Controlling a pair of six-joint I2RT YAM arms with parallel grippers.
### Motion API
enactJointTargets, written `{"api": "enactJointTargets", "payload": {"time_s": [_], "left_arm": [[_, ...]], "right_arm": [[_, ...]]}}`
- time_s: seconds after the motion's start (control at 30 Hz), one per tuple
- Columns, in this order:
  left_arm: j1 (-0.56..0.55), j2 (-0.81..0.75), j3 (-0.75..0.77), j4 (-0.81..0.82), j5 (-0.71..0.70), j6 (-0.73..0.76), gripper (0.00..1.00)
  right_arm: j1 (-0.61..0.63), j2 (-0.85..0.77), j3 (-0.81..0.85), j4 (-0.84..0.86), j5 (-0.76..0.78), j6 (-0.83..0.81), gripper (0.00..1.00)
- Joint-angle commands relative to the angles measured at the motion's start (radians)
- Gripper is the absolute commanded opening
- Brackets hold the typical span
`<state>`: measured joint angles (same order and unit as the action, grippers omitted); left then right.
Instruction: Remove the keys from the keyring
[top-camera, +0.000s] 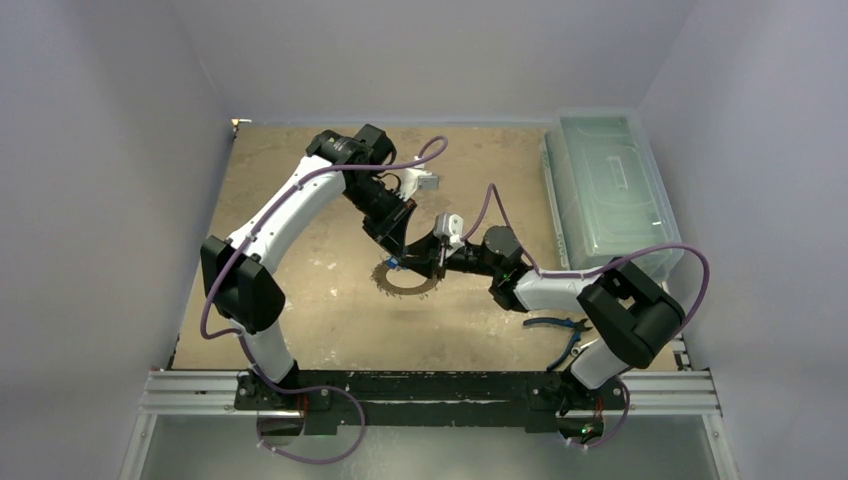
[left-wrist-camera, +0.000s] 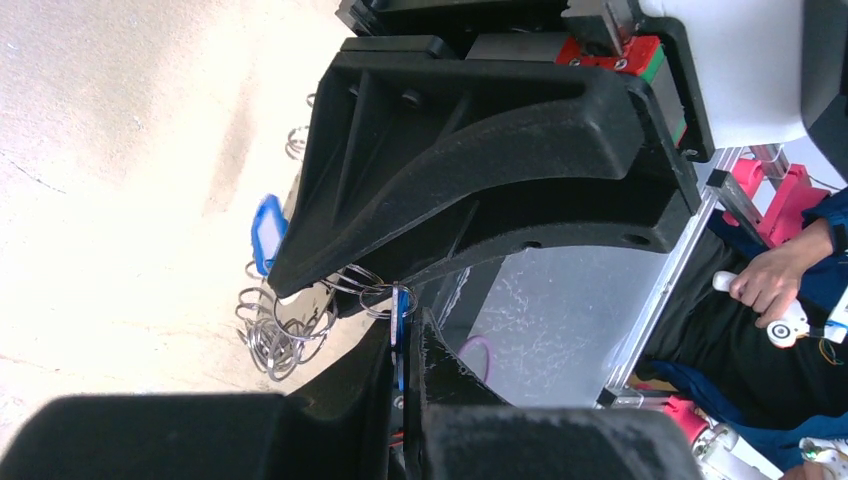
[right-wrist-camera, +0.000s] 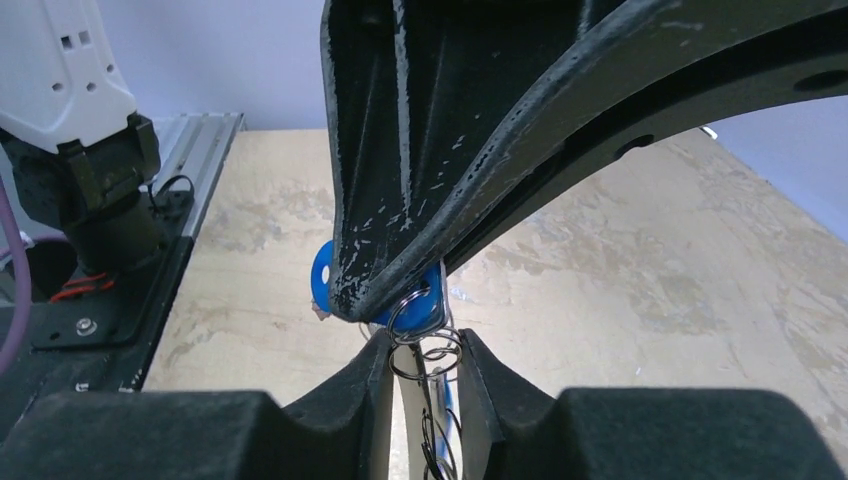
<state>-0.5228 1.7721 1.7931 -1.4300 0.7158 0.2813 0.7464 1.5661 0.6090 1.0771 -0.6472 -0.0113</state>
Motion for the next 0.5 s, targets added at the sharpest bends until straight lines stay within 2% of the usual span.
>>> {"api": "enactJointTargets", "payload": {"time_s": [0.0,0.17,0.47], "left_arm": [[0.007,-0.043,0.011,-0.004,0.050,0.021,0.00],[0.030,-0.046,0.027,-0.004,0.023,0.046,0.00],[0.039,-0.071,0.032,0.006,-0.226,0.232,0.00]], "right_arm": [[0.004,-0.018,-0.015,0.062,-0.027,0.005,0.22],[0.001,-0.024,-0.016,0.038,-0.041,-0.005,0.13],[-0.013,-0.056,-0.008,-0.031,-0.121,-0.010,0.10]]}}
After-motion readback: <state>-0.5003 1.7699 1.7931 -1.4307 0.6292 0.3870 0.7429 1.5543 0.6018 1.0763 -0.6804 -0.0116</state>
